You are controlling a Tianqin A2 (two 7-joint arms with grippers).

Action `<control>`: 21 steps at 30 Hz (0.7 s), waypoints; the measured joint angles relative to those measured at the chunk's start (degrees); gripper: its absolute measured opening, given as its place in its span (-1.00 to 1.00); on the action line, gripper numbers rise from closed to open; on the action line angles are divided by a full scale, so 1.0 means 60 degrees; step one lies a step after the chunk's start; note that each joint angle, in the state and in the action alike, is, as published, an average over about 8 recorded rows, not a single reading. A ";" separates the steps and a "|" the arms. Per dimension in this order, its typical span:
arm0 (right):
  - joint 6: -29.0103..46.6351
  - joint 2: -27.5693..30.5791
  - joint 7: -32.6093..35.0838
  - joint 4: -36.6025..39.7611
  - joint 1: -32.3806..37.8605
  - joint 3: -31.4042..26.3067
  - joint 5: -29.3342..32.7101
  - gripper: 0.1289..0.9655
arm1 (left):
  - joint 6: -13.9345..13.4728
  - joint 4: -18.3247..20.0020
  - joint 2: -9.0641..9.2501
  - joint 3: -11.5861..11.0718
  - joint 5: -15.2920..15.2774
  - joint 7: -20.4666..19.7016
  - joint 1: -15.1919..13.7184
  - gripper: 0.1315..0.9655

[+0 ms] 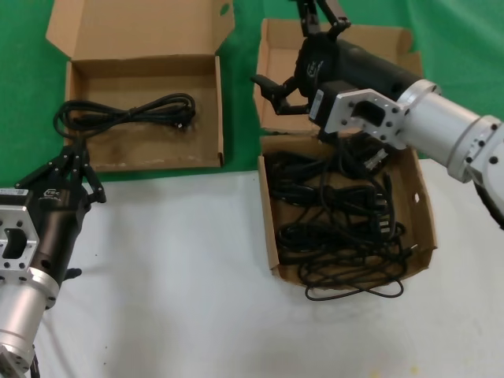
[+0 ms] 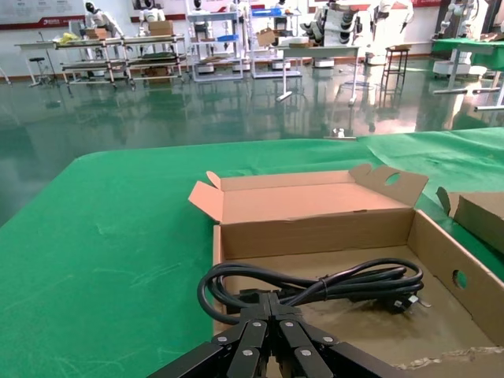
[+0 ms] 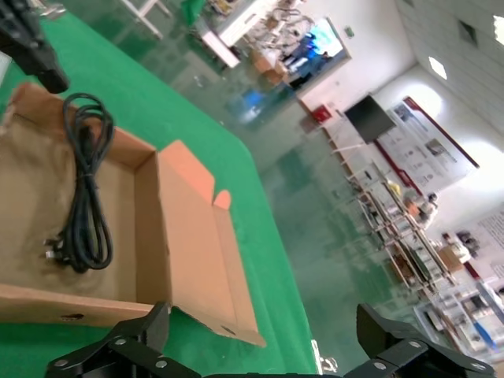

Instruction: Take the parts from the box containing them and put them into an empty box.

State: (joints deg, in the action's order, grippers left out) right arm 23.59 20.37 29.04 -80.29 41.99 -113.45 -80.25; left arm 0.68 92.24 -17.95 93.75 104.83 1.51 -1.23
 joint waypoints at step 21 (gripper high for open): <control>-0.0934 -0.0121 -0.1152 -0.0460 -0.1672 0.0866 -0.0906 0.98 | -0.0027 -0.0023 0.0031 -0.0083 -0.0068 -0.0061 0.0049 -0.58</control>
State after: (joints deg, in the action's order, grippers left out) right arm 17.98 19.64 22.13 -83.05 31.96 -108.26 -85.69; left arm 0.52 92.10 -17.76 93.26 104.43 1.14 -0.94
